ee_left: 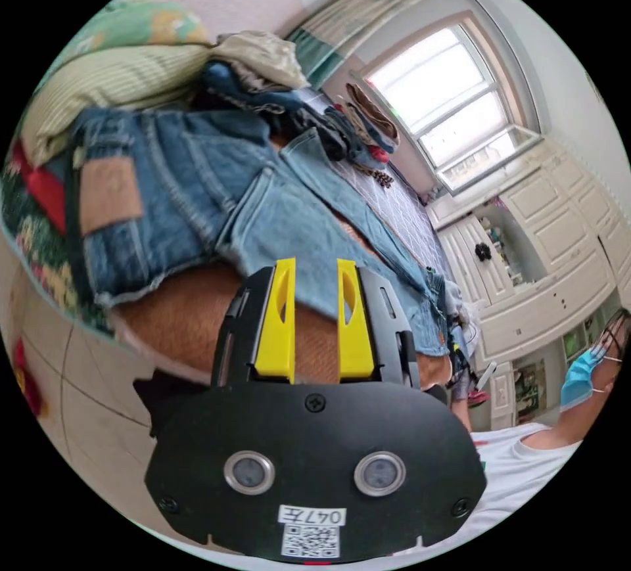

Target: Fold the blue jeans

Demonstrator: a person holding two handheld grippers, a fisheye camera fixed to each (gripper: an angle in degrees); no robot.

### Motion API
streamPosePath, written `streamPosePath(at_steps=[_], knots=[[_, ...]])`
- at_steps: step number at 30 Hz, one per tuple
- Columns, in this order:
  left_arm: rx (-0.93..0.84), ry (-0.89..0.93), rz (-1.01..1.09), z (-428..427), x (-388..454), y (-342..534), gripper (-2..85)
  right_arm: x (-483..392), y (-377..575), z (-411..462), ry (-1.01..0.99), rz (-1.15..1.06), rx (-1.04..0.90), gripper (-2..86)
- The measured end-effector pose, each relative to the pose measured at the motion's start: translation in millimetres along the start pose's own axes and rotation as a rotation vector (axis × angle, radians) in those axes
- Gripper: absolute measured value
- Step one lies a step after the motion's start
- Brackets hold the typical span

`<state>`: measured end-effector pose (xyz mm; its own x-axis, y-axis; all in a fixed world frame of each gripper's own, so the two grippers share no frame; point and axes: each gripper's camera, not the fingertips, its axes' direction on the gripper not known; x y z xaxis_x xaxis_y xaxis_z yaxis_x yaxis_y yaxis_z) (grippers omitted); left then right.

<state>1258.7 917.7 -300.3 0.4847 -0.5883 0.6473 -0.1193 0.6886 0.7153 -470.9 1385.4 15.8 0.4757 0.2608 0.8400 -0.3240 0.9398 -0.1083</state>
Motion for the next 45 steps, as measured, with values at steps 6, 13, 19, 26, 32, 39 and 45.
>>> streamPosePath(at_steps=[6, 13, 19, 26, 32, 39, 45], knots=[[0.093, 0.036, -0.127, -15.2, -44.0, 25.3, 11.1, 79.5, -0.8, 37.3, -0.194, 0.2, -0.092, 8.6], [0.088, 0.158, -0.239, 2.5, -69.5, 21.4, 12.5, 134.6, -58.4, 91.6, -0.416, 0.37, -0.088, 8.9], [0.086, 0.149, -0.244, 3.9, -67.0, 8.5, 8.1, 158.1, -115.8, 101.2, -0.456, 0.39, -0.11, 0.0], [0.145, 0.185, -0.178, -29.1, -55.4, 9.6, -0.7, 161.1, -193.0, 10.6, -0.446, 0.198, -0.095, -0.4], [0.163, 0.187, -0.057, -103.8, -17.4, 38.7, -1.0, 202.9, -225.3, -49.5, -0.492, 0.239, -0.177, -0.5], [0.05, 0.218, 0.043, -108.2, 14.5, 54.3, -1.0, 236.9, -299.2, -76.8, -0.439, 0.354, -0.25, 0.0], [0.097, 0.193, 0.24, -120.1, 68.1, 44.9, -1.0, 193.7, -419.9, -117.0, -0.065, 0.282, -0.346, 6.5]])
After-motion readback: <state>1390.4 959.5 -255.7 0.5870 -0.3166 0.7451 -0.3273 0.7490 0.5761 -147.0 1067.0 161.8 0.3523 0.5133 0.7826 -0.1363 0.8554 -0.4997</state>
